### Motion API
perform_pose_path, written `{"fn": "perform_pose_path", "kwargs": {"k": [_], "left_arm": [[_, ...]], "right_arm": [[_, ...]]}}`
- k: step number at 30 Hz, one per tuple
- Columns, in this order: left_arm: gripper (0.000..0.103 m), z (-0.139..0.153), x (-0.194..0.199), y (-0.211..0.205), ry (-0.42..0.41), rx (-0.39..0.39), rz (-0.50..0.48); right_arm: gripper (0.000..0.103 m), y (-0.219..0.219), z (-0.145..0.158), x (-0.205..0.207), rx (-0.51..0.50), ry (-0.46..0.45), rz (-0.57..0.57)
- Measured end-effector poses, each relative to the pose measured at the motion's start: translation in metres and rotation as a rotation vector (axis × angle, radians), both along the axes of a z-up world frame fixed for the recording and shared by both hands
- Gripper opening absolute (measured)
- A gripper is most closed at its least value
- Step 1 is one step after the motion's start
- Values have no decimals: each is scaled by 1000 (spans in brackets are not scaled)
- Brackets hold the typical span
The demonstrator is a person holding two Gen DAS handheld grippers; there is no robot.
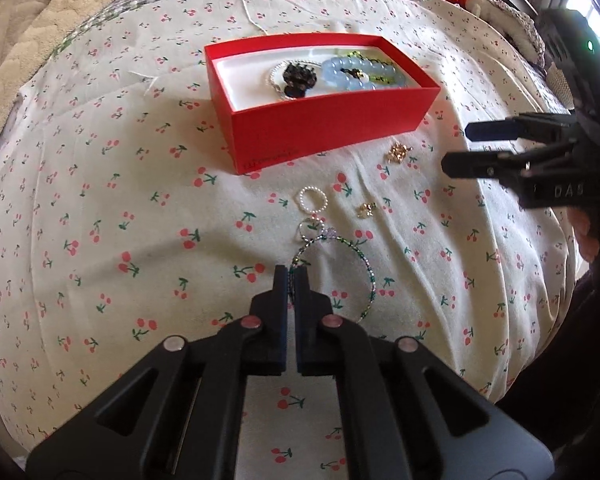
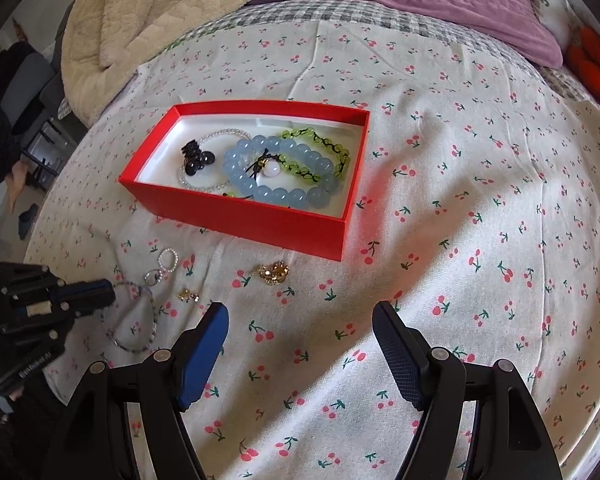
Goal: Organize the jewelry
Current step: 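Close the left tool on the thin beaded bracelet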
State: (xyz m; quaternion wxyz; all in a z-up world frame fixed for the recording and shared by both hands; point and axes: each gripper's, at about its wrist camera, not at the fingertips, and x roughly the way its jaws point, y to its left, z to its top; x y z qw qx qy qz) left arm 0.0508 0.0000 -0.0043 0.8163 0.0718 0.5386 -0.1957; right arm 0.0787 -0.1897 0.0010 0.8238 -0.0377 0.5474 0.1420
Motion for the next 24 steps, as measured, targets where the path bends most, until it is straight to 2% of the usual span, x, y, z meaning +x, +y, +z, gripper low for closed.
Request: {"fn": "perform_pose_path", "kwargs": {"k": [3, 6, 12, 16, 21, 24], "left_arm": [[3, 3, 3, 13, -3, -17, 30], [3, 5, 5, 26, -3, -25, 65], [3, 2, 10, 37, 4, -3, 99], [5, -9, 14, 38, 40, 26, 100], [30, -19, 13, 30, 65, 67, 65], [36, -26, 12, 22, 53, 114, 44]], "right_arm": [[76, 9, -8, -4, -43, -11, 36], [76, 19, -10, -10, -36, -20, 96], [74, 57, -16, -25, -42, -74, 267], [69, 75, -23, -26, -16, -79, 317], [57, 85, -35, -19, 4, -62, 310], [54, 86, -40, -15, 7, -64, 292]]}}
